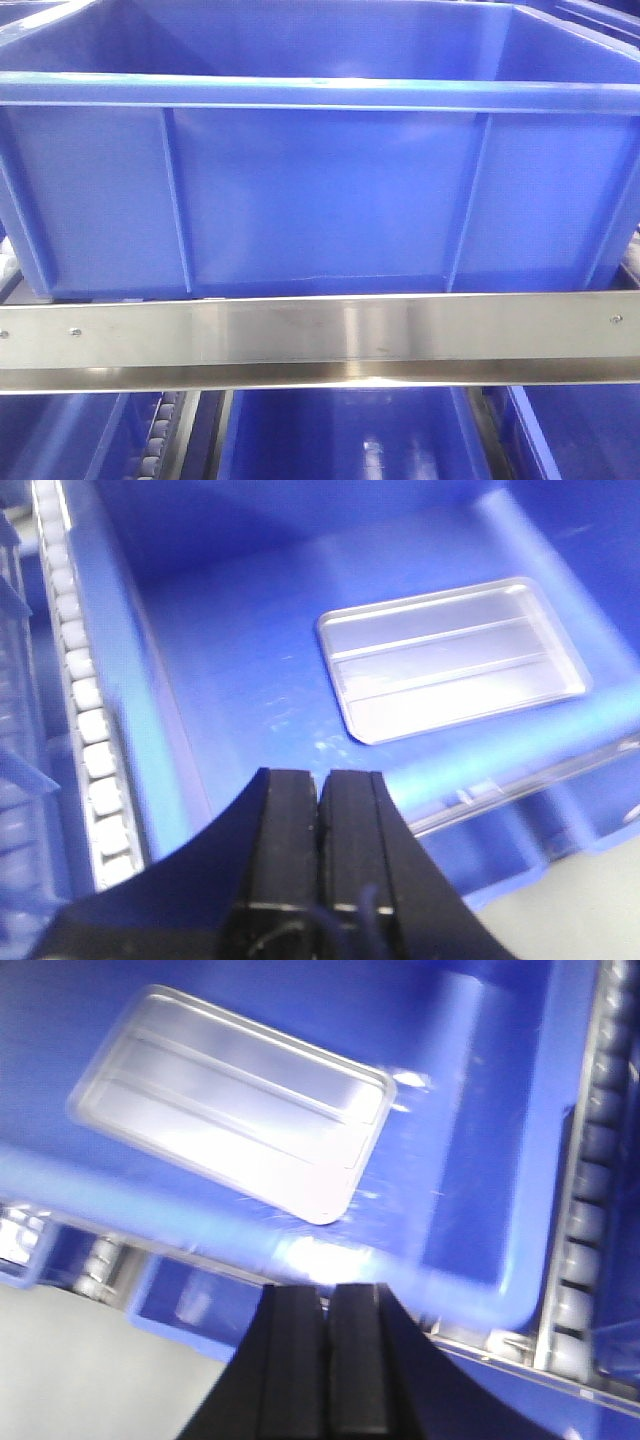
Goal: Grab silver tray and place in blue box
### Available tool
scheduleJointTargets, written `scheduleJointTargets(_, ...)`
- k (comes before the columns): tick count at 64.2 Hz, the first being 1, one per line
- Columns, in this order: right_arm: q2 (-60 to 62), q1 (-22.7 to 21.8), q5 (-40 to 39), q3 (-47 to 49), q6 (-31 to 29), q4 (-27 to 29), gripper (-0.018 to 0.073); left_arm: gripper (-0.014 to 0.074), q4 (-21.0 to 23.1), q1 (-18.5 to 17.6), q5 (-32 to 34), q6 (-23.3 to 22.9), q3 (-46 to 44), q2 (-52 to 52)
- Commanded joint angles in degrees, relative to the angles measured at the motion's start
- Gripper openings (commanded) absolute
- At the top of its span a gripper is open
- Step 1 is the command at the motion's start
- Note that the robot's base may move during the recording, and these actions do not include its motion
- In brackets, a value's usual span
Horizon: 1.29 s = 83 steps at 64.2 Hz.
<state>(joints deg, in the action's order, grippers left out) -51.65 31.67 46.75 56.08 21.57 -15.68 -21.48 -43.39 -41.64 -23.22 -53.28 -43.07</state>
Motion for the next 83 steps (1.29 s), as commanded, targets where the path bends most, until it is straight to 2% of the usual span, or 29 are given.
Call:
scheduleJointTargets(1, 7.1, 1.3, -7.3, -3.7, -0.6, -1.6, 0.0055, -0.0094, -0.7, -0.5, 7.5, 0.1, 2.9, 6.8)
scheduleJointTargets(8, 16.4, 2.2, -10.3, -9.8, -0.6, -1.6, 0.0055, -0.0094, 0.3, -0.5, 10.1, 0.4, 7.3, 15.6)
scheduleJointTargets(25, 36.8, 2.2, -16.5, -20.2, -0.6, -1.7, 0.0055, -0.0094, 2.1, -0.5, 10.4, 0.5, 11.5, 28.9)
scheduleJointTargets(68, 38.5, 2.2, -16.7, -21.2, -0.6, -2.1, 0.0055, -0.0094, 2.7, -0.4, 10.9, 0.5, 12.9, 30.1)
scheduleJointTargets(70, 38.5, 2.2, -16.7, -21.2, -0.6, -2.1, 0.0055, -0.0094, 2.5, 0.2, 10.9, 0.5, 13.0, 30.4)
scheduleJointTargets(73, 38.5, 2.2, -16.7, -21.2, -0.6, -2.1, 0.0055, -0.0094, 5.1, 1.5, 10.9, 1.7, 13.7, 30.9)
scheduleJointTargets(79, 38.5, 2.2, -16.7, -21.2, -0.6, -2.1, 0.0055, -0.0094, 12.0, 7.3, 13.8, 12.8, 17.1, 32.5)
scheduleJointTargets(83, 38.5, 2.2, -16.7, -21.2, -0.6, -2.1, 0.0055, -0.0094, 15.8, 12.8, 17.2, 16.5, 20.8, 34.4)
